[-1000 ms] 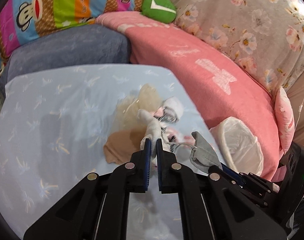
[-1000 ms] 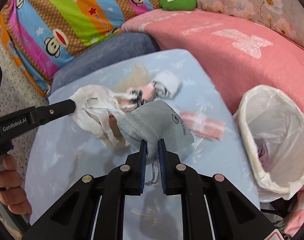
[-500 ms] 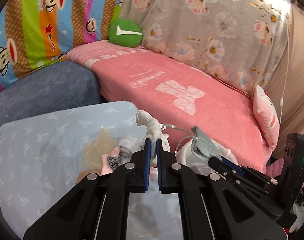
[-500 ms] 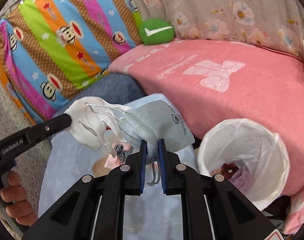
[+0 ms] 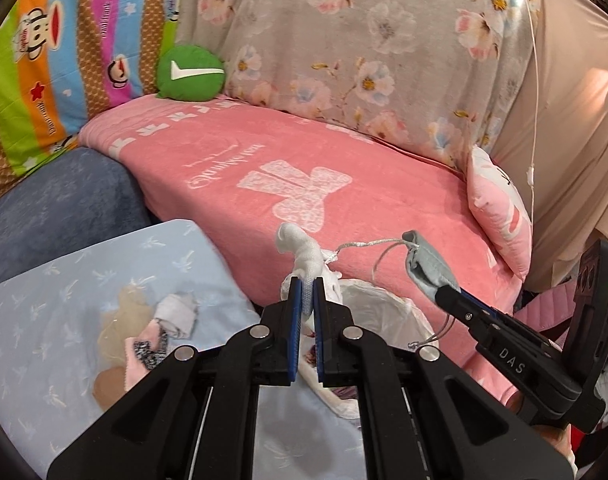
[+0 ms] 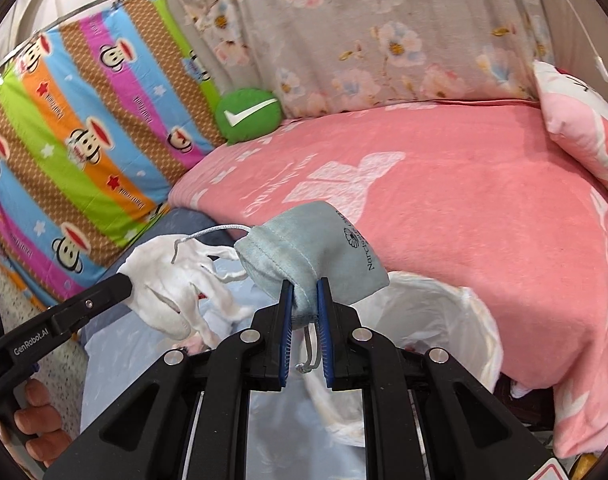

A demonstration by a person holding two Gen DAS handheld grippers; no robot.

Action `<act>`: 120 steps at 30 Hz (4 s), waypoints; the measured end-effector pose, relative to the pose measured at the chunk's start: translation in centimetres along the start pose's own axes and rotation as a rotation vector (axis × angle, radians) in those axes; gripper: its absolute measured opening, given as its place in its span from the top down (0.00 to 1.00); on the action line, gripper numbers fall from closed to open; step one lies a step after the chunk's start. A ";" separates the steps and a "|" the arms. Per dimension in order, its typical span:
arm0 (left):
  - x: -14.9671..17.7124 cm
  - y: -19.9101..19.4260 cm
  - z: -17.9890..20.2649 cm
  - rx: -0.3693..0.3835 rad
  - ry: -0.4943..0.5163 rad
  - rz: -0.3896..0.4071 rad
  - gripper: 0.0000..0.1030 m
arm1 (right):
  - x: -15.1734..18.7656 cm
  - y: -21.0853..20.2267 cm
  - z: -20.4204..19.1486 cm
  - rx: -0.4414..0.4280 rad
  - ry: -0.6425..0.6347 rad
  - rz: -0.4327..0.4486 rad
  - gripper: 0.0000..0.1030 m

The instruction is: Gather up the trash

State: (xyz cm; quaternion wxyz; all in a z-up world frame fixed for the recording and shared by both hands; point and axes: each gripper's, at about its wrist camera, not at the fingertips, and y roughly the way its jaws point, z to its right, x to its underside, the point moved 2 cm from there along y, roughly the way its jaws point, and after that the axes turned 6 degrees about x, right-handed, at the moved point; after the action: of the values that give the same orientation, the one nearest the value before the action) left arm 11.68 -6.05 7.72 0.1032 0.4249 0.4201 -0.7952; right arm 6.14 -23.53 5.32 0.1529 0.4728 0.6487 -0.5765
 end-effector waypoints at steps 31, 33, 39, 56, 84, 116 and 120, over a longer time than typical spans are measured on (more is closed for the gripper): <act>0.7 6.7 5.3 0.015 0.055 -0.109 0.42 | 0.2 1.0 6.0 0.054 0.088 -0.016 0.76; 0.7 6.7 5.0 0.013 0.049 -0.109 0.42 | 0.2 1.2 5.7 0.052 0.084 -0.020 0.76; 1.1 6.6 4.2 0.006 0.031 -0.110 0.42 | 0.6 1.5 4.8 0.047 0.073 -0.033 0.76; 2.4 5.1 -0.1 -0.035 -0.068 -0.107 0.42 | 2.2 2.8 0.7 0.012 -0.004 -0.083 0.76; 8.0 -0.2 -12.8 -0.230 -0.287 -0.108 0.41 | 8.1 5.6 -11.8 -0.099 -0.212 -0.217 0.76; 14.3 0.4 -24.1 -0.248 -0.542 -0.201 0.41 | 17.6 15.1 -23.5 -0.196 -0.379 -0.464 0.76; 14.4 1.0 -24.4 -0.226 -0.554 -0.211 0.42 | 18.2 16.4 -23.4 -0.182 -0.380 -0.489 0.76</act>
State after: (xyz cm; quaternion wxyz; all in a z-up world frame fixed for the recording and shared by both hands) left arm 17.69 14.54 -10.88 0.1772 0.1323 0.5036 -0.8352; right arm 17.96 3.46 -11.34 0.1700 0.1713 0.7518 -0.6136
